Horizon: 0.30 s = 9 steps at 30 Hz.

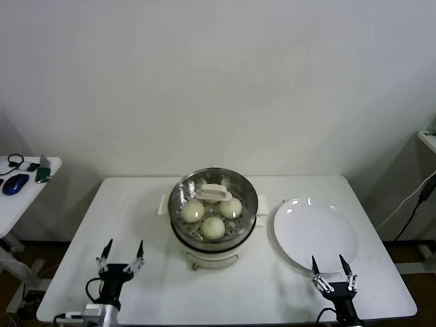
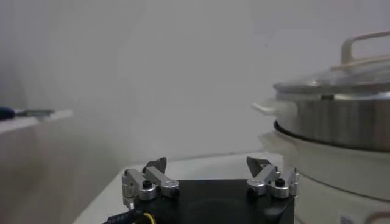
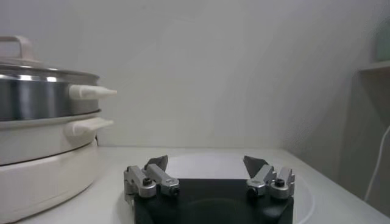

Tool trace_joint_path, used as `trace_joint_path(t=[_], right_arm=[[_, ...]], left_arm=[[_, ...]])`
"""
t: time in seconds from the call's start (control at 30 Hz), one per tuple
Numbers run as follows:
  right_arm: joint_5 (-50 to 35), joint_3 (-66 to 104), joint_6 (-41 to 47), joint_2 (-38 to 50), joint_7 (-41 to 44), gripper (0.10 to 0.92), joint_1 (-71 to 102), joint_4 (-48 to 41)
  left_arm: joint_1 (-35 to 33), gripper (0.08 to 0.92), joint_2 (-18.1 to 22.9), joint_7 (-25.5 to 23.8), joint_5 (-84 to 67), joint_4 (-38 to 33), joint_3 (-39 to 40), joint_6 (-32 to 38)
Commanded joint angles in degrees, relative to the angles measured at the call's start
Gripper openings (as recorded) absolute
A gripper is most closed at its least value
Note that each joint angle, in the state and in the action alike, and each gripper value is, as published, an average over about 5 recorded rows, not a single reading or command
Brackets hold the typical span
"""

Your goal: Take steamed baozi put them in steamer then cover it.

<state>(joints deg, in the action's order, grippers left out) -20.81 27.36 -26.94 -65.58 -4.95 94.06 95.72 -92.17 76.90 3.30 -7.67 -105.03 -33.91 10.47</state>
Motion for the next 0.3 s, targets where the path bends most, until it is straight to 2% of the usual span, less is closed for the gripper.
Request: trace_joint_path(t=[0.03, 0.3], right_arm=[[-0.07, -0.55, 0.08, 0.10, -0.02, 0.823, -0.23, -0.05], [0.02, -0.78, 0.04, -0.03, 0.00, 0.823, -0.22, 0.08]], left_arm=[[-1.97, 0.823, 0.73, -1.68, -3.39, 3.77, 1.66, 4.47], [-2.52, 0.823, 0.73, -1.95, -3.29, 3.15, 1.75, 4.29]])
